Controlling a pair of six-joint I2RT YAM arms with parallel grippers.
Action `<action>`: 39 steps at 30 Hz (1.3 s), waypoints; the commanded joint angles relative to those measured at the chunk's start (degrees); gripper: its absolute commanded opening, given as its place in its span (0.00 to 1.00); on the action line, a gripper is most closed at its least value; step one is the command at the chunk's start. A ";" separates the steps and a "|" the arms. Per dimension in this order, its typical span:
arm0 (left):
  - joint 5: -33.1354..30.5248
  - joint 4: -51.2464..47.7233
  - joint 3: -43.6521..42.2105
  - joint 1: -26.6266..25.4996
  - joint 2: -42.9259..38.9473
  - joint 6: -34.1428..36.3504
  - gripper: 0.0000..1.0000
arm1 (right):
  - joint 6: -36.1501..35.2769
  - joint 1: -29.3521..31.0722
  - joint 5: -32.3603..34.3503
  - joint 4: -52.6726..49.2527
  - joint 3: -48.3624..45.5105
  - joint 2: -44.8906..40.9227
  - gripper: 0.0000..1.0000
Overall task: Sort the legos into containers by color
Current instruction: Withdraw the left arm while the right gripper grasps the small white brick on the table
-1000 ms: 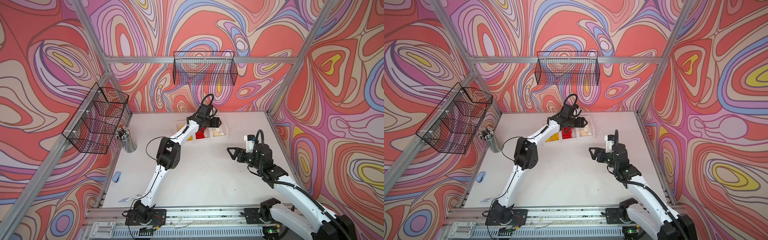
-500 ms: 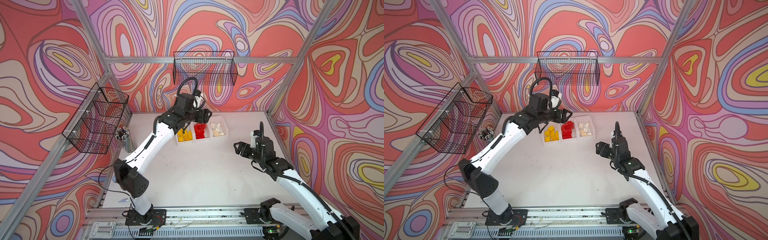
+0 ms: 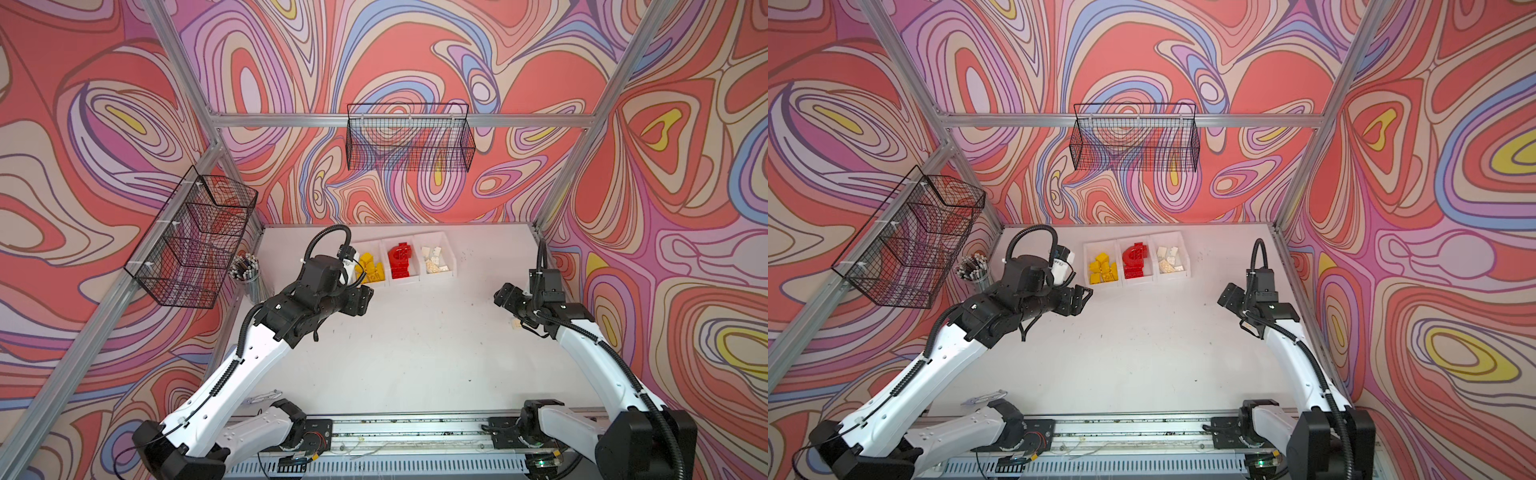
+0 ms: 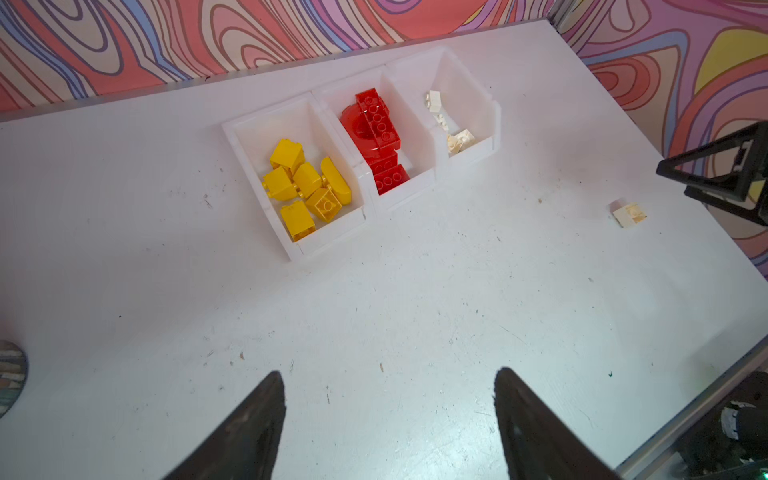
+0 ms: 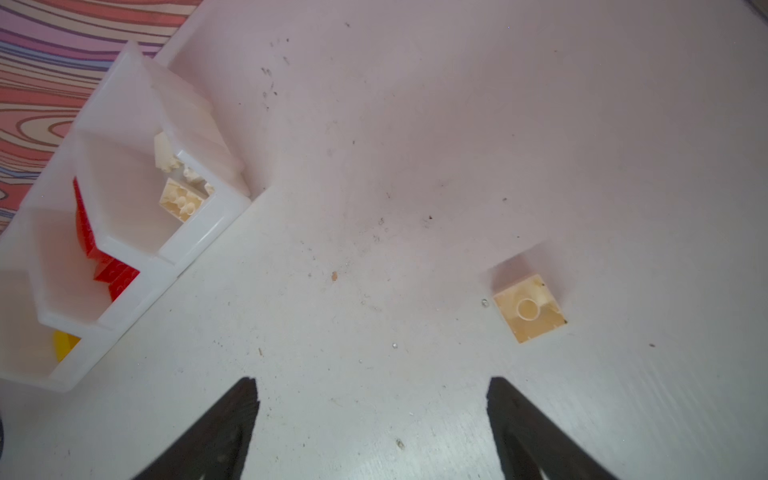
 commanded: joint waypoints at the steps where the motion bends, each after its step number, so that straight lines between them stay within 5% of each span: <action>1: -0.15 0.40 -3.19 0.30 -2.17 -0.09 0.79 | -0.10 -1.06 4.89 -4.57 0.81 1.39 0.92; 9: 3.24 0.97 -4.47 0.21 -5.21 -0.15 0.78 | 0.27 -8.53 3.83 0.70 -3.41 6.32 0.97; 25: 1.55 0.82 -4.82 -0.40 -7.27 0.89 0.78 | -0.54 -9.16 5.09 11.42 -3.87 21.07 0.97; 39: 1.07 0.80 -4.82 -0.49 -6.83 1.18 0.77 | -4.74 -9.11 5.84 11.58 -4.88 23.05 0.75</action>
